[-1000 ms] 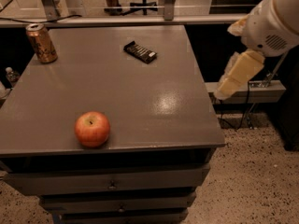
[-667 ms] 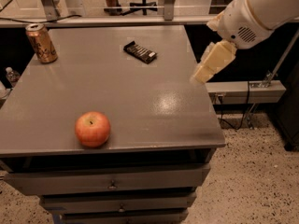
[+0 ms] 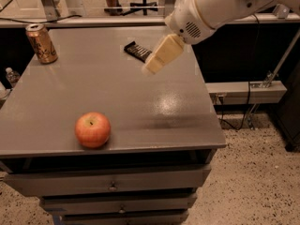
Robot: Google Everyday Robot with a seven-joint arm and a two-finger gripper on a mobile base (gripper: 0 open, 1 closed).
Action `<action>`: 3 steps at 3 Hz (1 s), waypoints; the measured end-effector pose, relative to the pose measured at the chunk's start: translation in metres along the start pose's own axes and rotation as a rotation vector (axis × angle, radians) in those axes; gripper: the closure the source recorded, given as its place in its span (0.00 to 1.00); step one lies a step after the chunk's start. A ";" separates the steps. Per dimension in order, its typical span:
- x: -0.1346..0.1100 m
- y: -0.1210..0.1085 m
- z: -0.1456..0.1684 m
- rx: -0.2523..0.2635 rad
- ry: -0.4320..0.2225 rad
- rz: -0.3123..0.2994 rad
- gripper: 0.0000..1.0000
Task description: Move rxbar chocolate near orange can
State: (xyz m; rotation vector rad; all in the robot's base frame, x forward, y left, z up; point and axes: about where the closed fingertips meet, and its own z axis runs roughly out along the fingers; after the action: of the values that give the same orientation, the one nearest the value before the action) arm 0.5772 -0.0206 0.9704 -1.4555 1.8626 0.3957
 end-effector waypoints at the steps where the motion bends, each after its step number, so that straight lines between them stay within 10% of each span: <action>1: 0.000 0.000 0.000 0.000 0.000 0.000 0.00; 3: 0.005 -0.016 0.051 0.014 -0.038 0.029 0.00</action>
Offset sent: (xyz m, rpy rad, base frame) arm 0.0191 0.0147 -0.0196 0.0457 -0.0093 -0.0169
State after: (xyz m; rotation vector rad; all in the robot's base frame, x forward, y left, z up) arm 0.6096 0.0033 0.9353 -1.4041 1.8538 0.4212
